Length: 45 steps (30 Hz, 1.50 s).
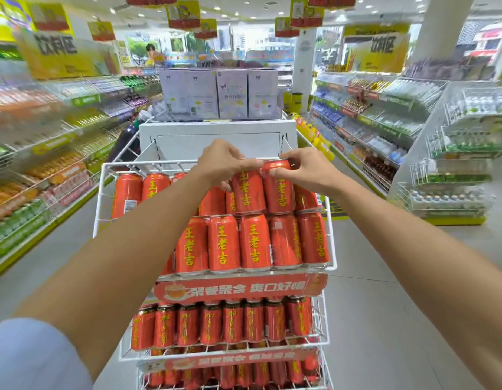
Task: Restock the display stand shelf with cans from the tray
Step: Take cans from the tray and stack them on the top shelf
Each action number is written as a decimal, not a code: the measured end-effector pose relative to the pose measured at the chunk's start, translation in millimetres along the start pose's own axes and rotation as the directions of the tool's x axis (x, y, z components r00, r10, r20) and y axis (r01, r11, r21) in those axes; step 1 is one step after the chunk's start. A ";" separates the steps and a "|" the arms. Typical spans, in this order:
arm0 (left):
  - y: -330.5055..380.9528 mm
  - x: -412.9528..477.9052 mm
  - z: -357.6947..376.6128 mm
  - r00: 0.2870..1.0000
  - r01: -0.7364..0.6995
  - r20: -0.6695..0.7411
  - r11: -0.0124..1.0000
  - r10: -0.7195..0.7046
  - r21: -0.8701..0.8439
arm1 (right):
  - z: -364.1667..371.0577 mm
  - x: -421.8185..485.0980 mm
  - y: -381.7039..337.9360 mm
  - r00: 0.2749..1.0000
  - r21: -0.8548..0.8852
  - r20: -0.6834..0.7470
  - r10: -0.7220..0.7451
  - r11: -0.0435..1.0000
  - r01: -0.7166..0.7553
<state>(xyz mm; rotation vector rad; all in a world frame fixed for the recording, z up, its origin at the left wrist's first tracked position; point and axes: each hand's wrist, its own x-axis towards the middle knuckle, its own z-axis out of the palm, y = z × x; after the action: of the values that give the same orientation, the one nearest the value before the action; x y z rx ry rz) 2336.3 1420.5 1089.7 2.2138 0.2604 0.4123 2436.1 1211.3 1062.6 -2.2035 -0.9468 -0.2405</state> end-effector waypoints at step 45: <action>-17.1 7.1 20.0 0.949 -0.263 -0.101 0.926 0.299 0.272 | -12.2 10.6 10.0 0.961 -0.285 0.075 -0.266 0.918 0.277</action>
<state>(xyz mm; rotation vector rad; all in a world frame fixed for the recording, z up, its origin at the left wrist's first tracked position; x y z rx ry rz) 2349.7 1419.1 1065.9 2.4893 0.0698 0.7303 2451.9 1204.2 1070.6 -2.3414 -1.3108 -0.5023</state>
